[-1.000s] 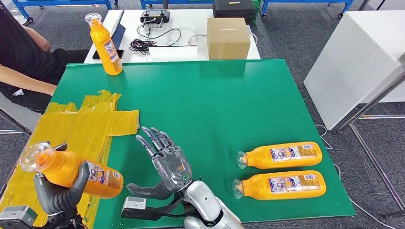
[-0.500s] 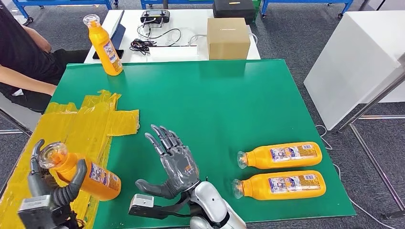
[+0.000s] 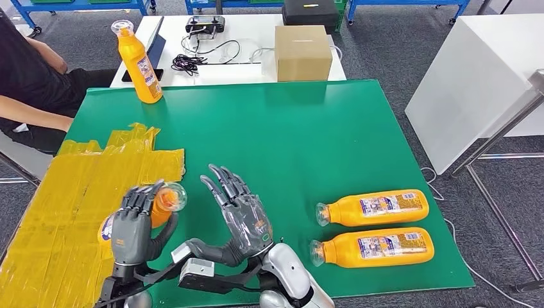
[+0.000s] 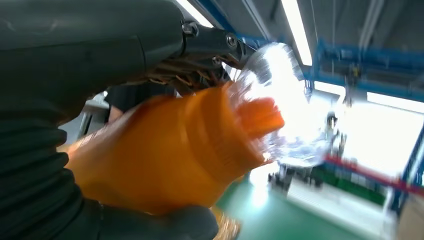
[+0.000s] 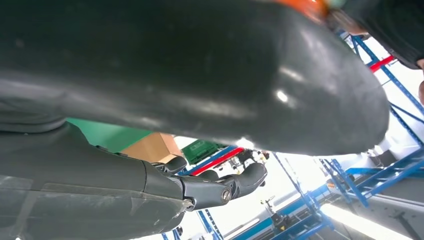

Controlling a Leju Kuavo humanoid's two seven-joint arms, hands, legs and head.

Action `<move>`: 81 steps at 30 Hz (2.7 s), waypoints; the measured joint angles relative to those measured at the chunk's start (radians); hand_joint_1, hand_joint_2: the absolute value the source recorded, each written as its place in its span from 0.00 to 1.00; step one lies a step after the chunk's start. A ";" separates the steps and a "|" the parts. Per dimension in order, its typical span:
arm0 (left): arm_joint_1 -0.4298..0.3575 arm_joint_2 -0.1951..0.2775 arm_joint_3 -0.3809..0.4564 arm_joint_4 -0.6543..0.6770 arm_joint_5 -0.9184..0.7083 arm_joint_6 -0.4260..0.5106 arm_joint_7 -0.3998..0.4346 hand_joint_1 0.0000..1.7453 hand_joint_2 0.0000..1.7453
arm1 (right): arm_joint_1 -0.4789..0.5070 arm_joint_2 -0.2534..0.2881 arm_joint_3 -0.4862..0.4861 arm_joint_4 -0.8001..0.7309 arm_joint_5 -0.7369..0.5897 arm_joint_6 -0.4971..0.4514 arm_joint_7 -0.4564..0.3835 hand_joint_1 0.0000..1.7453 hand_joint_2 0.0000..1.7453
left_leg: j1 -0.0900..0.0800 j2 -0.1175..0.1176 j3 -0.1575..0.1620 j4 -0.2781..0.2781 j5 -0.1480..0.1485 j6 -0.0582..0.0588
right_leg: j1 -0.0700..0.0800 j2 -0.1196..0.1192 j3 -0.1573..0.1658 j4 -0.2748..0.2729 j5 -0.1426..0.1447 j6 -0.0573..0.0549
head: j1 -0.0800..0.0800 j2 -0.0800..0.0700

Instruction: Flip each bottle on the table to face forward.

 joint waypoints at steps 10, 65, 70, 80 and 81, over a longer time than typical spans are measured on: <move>-0.012 0.013 -0.050 0.150 -0.096 0.000 0.051 1.00 1.00 | -0.001 -0.010 0.000 -0.003 -0.012 0.014 0.000 0.00 0.00 | 0.001 -0.001 -0.001 0.000 0.000 0.000 | 0.002 0.001 -0.001 0.000 0.000 0.000 | 0.000 0.000; 0.187 -0.047 0.275 -0.366 1.172 -0.881 -0.267 0.00 0.00 | 0.654 -0.530 -0.311 -0.600 -0.070 -0.039 0.058 0.00 1.00 | -0.005 -0.008 -0.006 0.000 -0.004 0.006 | -0.005 -0.008 -0.008 -0.001 -0.004 0.004 | 0.000 0.000; 0.198 -0.066 0.292 -0.399 1.166 -0.899 -0.274 0.00 0.00 | 0.762 -0.577 -0.464 -0.710 -0.122 0.014 0.003 0.00 1.00 | -0.005 -0.008 -0.004 0.000 -0.004 0.006 | -0.005 -0.007 -0.012 -0.001 -0.004 0.004 | -0.001 0.000; 0.199 -0.070 0.272 -0.403 1.163 -0.878 -0.275 0.00 0.00 | 0.761 -0.291 -1.046 -0.776 -0.116 0.418 -0.399 0.00 1.00 | -0.005 -0.008 -0.002 0.000 -0.004 0.006 | -0.004 -0.007 -0.010 -0.001 -0.004 0.004 | -0.001 0.000; 0.199 -0.070 0.271 -0.403 1.163 -0.878 -0.275 0.00 0.00 | 0.759 -0.272 -1.073 -0.778 -0.113 0.422 -0.402 0.00 1.00 | -0.005 -0.007 -0.002 0.000 -0.004 0.006 | -0.004 -0.007 -0.010 -0.001 -0.004 0.004 | -0.001 0.000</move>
